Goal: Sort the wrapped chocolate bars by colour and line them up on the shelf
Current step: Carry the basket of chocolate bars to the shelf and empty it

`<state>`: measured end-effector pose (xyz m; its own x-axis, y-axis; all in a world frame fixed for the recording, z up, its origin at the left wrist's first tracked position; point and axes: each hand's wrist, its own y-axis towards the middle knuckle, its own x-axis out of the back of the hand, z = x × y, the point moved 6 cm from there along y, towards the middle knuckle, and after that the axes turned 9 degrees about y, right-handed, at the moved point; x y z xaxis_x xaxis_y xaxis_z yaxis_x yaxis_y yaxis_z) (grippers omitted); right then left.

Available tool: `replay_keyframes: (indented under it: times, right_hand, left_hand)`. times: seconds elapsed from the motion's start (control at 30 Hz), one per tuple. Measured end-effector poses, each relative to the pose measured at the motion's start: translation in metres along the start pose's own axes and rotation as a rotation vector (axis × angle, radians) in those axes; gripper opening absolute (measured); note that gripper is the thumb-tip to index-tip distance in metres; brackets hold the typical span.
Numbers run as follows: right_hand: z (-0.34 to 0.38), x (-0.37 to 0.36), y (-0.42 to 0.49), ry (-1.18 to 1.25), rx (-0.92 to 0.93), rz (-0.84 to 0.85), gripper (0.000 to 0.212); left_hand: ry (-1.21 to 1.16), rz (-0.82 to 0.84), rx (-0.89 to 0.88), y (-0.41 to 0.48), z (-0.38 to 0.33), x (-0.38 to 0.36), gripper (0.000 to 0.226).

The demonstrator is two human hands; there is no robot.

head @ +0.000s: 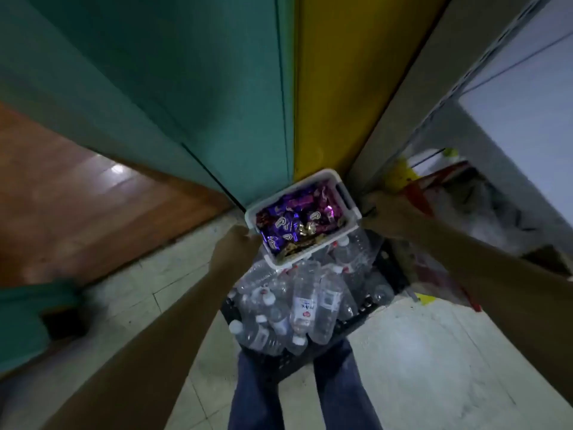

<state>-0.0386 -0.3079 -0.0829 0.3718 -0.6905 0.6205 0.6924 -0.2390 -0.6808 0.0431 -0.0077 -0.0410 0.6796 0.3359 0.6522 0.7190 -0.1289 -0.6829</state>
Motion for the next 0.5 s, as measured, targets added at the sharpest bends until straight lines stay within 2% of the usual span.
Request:
replay_keyframes:
  times: [0.07, 0.17, 0.3, 0.43, 0.5]
  right_hand:
    - [-0.009, -0.01, 0.018, 0.094, -0.07, -0.023, 0.062]
    - [-0.02, -0.028, 0.048, 0.226, -0.149, -0.019, 0.065]
    - [-0.028, -0.046, 0.082, 0.433, -0.224, -0.069, 0.051]
    - [-0.022, -0.057, 0.097, 0.79, -0.24, -0.079, 0.071]
    - [-0.018, -0.061, 0.102, 0.802, -0.228, -0.052, 0.086]
  left_hand:
    - [-0.155, 0.069, 0.08, 0.019, 0.008, -0.026, 0.026]
    - [-0.332, 0.135, 0.221, 0.049, 0.025, -0.06, 0.029]
    - [-0.539, 0.162, 0.321, 0.072, 0.039, -0.093, 0.032]
    - [-0.783, 0.185, 0.348, 0.083, 0.039, -0.11, 0.071]
    - [-0.806, 0.222, 0.313, 0.087, 0.034, -0.112, 0.101]
